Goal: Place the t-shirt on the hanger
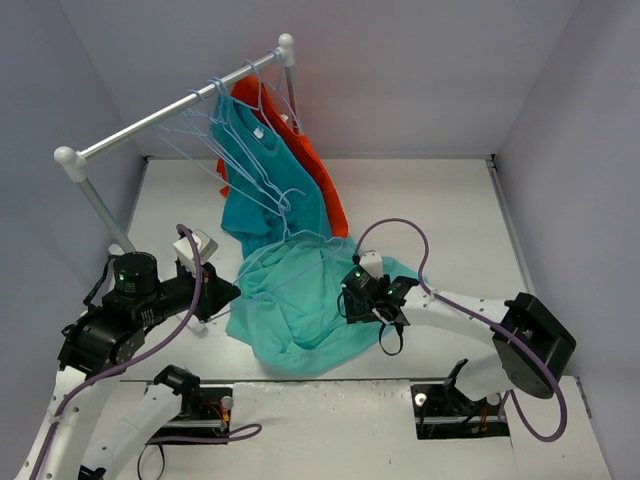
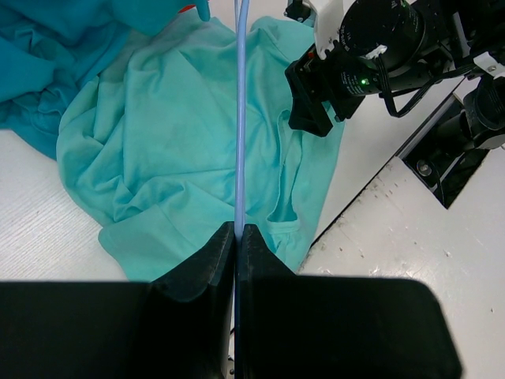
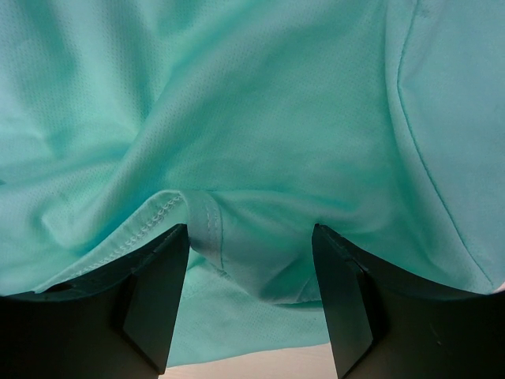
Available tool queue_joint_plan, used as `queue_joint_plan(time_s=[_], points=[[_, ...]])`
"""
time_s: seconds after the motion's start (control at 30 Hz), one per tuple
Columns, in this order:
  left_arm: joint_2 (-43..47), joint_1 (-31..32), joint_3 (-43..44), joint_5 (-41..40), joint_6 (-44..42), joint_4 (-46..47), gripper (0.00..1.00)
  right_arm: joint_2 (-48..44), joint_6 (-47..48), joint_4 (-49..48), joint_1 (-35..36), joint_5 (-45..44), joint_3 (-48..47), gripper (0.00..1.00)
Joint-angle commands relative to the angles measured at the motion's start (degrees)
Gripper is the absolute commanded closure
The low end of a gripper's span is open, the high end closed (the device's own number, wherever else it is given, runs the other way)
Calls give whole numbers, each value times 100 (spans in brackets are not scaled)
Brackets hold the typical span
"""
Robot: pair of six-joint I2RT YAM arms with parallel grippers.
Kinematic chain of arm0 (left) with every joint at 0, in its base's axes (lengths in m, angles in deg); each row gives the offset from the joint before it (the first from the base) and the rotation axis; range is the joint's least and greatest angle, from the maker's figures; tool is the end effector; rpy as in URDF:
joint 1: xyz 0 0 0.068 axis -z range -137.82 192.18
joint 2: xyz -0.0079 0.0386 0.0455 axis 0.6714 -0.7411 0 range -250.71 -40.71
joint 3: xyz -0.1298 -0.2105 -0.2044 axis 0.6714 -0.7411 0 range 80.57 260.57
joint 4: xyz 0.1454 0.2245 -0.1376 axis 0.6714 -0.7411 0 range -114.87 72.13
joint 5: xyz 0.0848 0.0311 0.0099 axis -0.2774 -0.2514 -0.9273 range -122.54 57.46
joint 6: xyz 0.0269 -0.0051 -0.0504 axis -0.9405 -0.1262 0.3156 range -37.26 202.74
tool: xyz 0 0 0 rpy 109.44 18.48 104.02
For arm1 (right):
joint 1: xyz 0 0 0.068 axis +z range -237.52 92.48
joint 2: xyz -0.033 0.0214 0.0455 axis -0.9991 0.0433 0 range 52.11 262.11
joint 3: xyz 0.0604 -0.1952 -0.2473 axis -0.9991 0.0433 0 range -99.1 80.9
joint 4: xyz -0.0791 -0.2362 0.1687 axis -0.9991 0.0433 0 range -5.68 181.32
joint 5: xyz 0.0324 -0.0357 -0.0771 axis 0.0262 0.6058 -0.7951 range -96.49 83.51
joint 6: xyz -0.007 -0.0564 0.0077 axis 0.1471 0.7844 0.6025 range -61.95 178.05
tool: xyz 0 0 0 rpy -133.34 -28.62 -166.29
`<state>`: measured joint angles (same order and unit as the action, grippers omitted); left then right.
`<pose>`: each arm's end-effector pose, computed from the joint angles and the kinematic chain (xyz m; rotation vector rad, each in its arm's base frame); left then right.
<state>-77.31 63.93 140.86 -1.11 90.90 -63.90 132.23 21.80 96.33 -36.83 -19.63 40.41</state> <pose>0.0917 -0.0595 0.4292 0.6016 1.9106 -0.8758 0.1945 0.2229 0.1965 -0.2129 2.4696 0.3855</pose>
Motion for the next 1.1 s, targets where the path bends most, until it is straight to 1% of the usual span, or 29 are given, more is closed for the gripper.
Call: queue_joint_plan(time_s=[0.0, 0.07, 0.2, 0.27, 0.4, 0.57, 0.87, 0.97, 1.03, 1.07], points=[[-84, 30, 141, 143, -8, 472, 100, 69, -167, 125, 38, -342, -99, 40], [-84, 30, 123, 182, 0, 472, 100, 163, -191, 161, 38, -384, -91, 40], [-75, 30, 110, 244, -25, 472, 100, 119, -225, 227, 34, -522, -87, 44], [-75, 30, 101, 276, -29, 468, 100, 75, -233, 253, 38, -557, -82, 45], [-67, 30, 88, 310, -34, 471, 100, 39, -250, 368, 38, -617, -99, 44], [-75, 30, 96, 302, -59, 472, 100, 12, -218, 694, 29, -1014, -237, 43], [-111, 30, 167, 347, -34, 464, 100, 171, -66, 732, 11, -1031, -520, 43], [-102, 30, 178, 336, -44, 471, 100, 175, -49, 760, -5, -1087, -540, 47], [-116, 30, 193, 322, -31, 484, 100, 232, -56, 775, -4, -1103, -555, 55], [-126, 30, 200, 320, -25, 503, 100, 261, -64, 777, -6, -1096, -563, 57]])
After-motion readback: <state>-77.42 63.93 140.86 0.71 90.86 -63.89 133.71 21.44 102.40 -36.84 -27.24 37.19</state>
